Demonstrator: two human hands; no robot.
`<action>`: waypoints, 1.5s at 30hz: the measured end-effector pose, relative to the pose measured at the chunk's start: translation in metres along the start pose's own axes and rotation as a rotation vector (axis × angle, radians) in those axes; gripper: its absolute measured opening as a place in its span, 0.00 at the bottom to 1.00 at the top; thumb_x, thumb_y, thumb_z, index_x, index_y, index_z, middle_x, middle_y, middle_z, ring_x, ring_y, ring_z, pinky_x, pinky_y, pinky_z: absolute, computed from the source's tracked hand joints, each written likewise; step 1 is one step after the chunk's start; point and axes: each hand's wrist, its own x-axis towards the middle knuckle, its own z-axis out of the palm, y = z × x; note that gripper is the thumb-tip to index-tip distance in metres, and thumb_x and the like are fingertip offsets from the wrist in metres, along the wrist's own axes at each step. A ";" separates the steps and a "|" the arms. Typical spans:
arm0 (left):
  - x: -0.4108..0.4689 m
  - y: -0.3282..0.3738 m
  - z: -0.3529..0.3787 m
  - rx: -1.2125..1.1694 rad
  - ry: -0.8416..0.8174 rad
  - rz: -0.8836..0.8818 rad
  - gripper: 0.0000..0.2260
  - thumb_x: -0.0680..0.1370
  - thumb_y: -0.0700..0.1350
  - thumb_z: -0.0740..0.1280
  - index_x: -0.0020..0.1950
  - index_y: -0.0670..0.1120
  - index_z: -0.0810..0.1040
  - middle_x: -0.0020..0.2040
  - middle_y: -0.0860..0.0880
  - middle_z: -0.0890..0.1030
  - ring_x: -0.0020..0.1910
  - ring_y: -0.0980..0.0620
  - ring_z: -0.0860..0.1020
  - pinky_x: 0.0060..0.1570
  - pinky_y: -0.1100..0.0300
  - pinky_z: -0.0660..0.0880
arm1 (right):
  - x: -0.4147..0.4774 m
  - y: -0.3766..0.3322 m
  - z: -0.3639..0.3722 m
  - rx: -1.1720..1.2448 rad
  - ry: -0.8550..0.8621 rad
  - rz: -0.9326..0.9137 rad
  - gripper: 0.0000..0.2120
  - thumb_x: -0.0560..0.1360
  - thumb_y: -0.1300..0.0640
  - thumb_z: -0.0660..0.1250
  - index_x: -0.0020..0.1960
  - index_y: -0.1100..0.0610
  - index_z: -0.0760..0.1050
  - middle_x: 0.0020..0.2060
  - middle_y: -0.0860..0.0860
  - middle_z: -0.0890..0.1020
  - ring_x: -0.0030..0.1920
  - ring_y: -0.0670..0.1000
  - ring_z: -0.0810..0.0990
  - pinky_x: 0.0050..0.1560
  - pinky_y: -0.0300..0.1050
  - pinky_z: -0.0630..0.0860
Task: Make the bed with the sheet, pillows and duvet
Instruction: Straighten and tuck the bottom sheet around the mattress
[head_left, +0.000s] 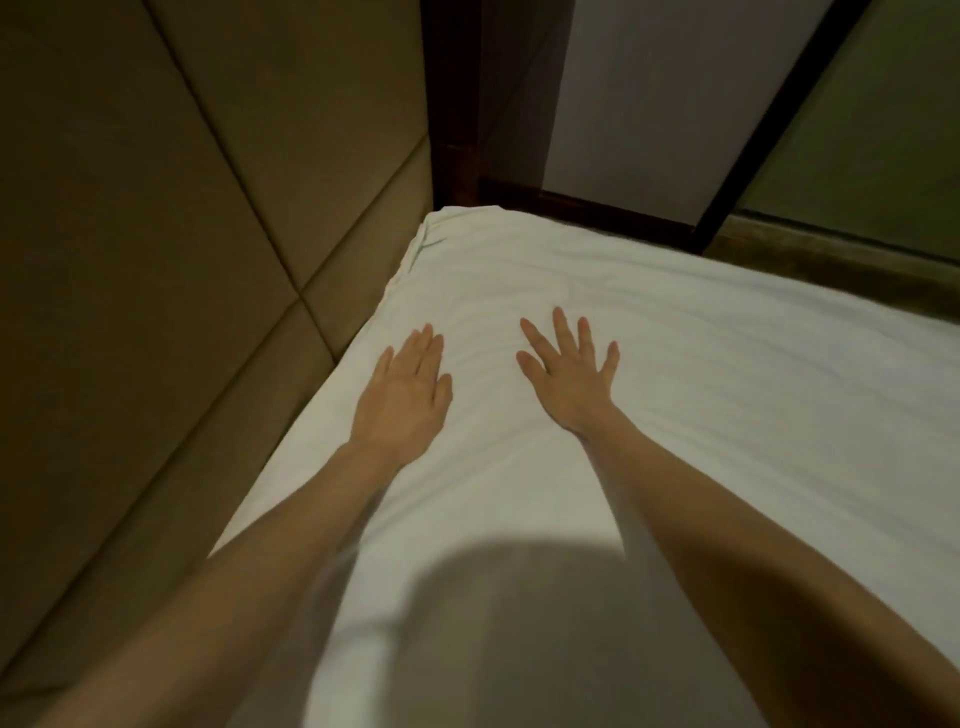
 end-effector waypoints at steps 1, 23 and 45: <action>-0.016 0.002 -0.002 0.042 -0.011 -0.019 0.25 0.83 0.52 0.43 0.78 0.44 0.51 0.79 0.49 0.51 0.78 0.52 0.48 0.75 0.53 0.40 | -0.001 -0.002 -0.003 -0.020 -0.005 -0.007 0.24 0.80 0.38 0.42 0.76 0.37 0.45 0.77 0.45 0.41 0.77 0.53 0.37 0.72 0.62 0.34; -0.330 0.076 -0.051 0.126 -0.341 -0.004 0.22 0.82 0.43 0.52 0.76 0.43 0.59 0.78 0.45 0.56 0.76 0.45 0.57 0.74 0.50 0.48 | -0.356 0.012 -0.039 0.030 -0.158 -0.045 0.13 0.78 0.55 0.55 0.59 0.57 0.73 0.56 0.54 0.77 0.57 0.59 0.76 0.52 0.47 0.71; -0.668 0.153 -0.110 -0.143 -0.556 -0.168 0.19 0.83 0.48 0.54 0.74 0.45 0.63 0.74 0.46 0.63 0.71 0.45 0.65 0.66 0.52 0.65 | -0.684 0.026 -0.106 0.425 -0.288 0.284 0.13 0.76 0.61 0.62 0.59 0.62 0.76 0.56 0.60 0.79 0.52 0.57 0.77 0.49 0.41 0.70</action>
